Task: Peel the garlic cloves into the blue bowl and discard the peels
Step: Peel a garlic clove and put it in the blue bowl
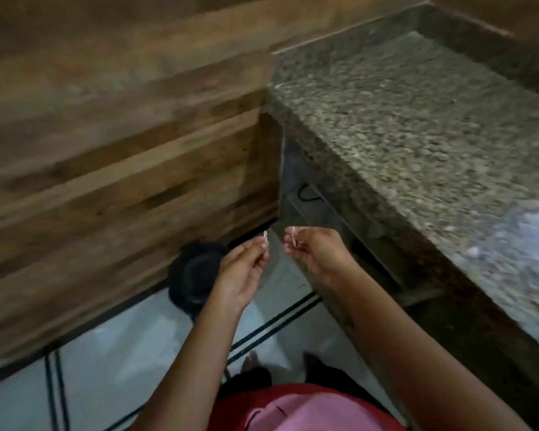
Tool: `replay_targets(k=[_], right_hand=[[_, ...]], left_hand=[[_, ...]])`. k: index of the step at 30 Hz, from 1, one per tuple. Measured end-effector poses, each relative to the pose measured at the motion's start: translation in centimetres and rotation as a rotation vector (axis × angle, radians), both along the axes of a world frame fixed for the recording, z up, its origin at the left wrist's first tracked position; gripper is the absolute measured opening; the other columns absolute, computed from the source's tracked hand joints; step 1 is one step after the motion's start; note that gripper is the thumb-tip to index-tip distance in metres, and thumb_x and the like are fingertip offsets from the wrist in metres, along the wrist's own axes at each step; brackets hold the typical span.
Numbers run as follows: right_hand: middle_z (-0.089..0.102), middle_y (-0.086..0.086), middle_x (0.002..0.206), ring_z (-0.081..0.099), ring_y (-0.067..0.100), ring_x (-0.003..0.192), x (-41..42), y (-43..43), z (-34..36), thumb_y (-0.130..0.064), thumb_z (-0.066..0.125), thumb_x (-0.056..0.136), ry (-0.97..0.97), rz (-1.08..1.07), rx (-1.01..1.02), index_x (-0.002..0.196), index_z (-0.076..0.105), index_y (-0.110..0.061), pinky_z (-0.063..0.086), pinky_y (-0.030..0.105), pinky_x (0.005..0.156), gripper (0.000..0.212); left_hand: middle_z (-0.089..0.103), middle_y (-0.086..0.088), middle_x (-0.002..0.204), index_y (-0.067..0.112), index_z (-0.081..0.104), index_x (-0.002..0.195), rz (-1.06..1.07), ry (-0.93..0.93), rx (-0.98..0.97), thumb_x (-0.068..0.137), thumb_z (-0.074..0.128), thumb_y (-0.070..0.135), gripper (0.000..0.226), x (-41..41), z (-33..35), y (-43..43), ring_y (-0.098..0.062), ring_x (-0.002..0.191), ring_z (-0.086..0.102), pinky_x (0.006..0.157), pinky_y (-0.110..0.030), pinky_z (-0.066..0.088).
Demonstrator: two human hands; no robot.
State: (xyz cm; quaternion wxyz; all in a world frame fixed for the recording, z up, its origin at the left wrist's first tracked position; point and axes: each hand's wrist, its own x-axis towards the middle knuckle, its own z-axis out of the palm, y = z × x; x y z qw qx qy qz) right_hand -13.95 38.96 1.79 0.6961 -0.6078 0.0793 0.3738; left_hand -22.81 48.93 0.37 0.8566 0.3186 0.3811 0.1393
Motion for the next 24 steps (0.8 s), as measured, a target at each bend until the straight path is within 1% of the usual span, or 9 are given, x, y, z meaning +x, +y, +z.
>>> replay_targets(k=[7,12,16,19,20,21,22,23,24], right_hand=[[0.057,0.012,0.073,0.056,0.017,0.066,-2.5,13.3,-4.6,0.004,0.052,0.091,0.06,0.2,-0.09,0.097,0.06,0.009,0.054,0.019,0.052,0.011],[0.056,0.012,0.075,0.055,0.019,0.067,-2.8,19.0,-9.1,0.004,0.049,0.092,0.119,0.27,-0.209,0.088,0.058,0.004,0.055,0.02,0.052,0.01],[0.054,0.012,0.071,0.055,0.02,0.066,-2.6,21.4,-12.8,0.002,0.047,0.094,0.188,0.327,-0.304,0.074,0.053,-0.002,0.051,0.034,0.082,0.022],[0.05,0.008,0.061,0.052,0.015,0.055,-1.9,22.8,-16.7,0.003,0.039,0.096,0.239,0.369,-0.319,0.066,0.046,0.004,0.044,0.043,0.096,0.03],[0.046,0.005,0.054,0.048,0.013,0.047,-1.5,23.2,-18.4,0.006,0.036,0.095,0.258,0.363,-0.287,0.062,0.04,0.011,0.044,0.044,0.094,0.034],[0.042,0.003,0.049,0.044,0.011,0.041,-1.0,23.6,-19.9,0.009,0.033,0.095,0.278,0.34,-0.26,0.06,0.035,0.013,0.051,0.04,0.083,0.035],[0.041,0.001,0.047,0.042,0.01,0.039,-0.6,23.9,-21.4,0.011,0.032,0.094,0.298,0.324,-0.249,0.058,0.033,0.008,0.053,0.031,0.063,0.037],[0.043,0.001,0.048,0.043,0.01,0.04,-0.2,24.3,-22.7,0.012,0.032,0.094,0.314,0.32,-0.246,0.059,0.037,0.001,0.046,0.023,0.051,0.037],[0.05,0.003,0.056,0.048,0.011,0.047,-0.1,24.8,-23.7,0.011,0.034,0.094,0.324,0.323,-0.279,0.066,0.044,-0.002,0.042,0.021,0.051,0.033]], left_hand=[[0.068,0.0,0.063,0.002,0.062,0.08,0.231,0.17,-0.08,0.09,0.052,-0.008,0.017,-5.2,-4.5,10.5,-0.005,0.061,0.064,0.055,-0.011,0.051],[0.068,-0.001,0.061,-0.001,0.062,0.079,0.326,0.256,-0.124,0.089,0.053,-0.009,0.016,-6.9,-7.7,15.3,-0.011,0.074,0.059,0.055,-0.012,0.052],[0.062,-0.008,0.086,-0.001,0.062,0.088,0.27,0.369,-0.09,0.09,0.05,-0.009,0.014,-6.8,-11.4,17.0,-0.013,0.082,0.058,0.071,-0.019,0.054],[0.057,-0.005,0.084,0.0,0.06,0.097,0.15,0.441,-0.076,0.091,0.045,-0.01,0.019,-6.2,-14.9,17.8,-0.01,0.075,0.055,0.063,-0.014,0.05],[0.057,-0.004,0.083,-0.004,0.059,0.108,0.135,0.462,-0.077,0.091,0.045,-0.01,0.022,-5.7,-16.1,18.2,-0.01,0.074,0.054,0.062,-0.014,0.049],[0.056,-0.003,0.082,-0.008,0.055,0.116,0.14,0.497,-0.086,0.092,0.044,-0.01,0.027,-5.2,-17.4,18.6,-0.01,0.074,0.054,0.061,-0.013,0.048],[0.056,-0.003,0.082,-0.01,0.051,0.122,0.153,0.53,-0.11,0.092,0.043,-0.01,0.031,-4.7,-18.7,19.1,-0.01,0.074,0.054,0.06,-0.012,0.048],[0.056,-0.002,0.083,-0.009,0.05,0.125,0.174,0.552,-0.137,0.093,0.043,-0.009,0.033,-3.9,-19.8,19.6,-0.01,0.074,0.054,0.061,-0.013,0.048],[0.056,-0.002,0.085,-0.006,0.05,0.126,0.215,0.566,-0.168,0.095,0.043,-0.006,0.032,-3.1,-21.0,20.2,-0.011,0.073,0.054,0.063,-0.015,0.048]])
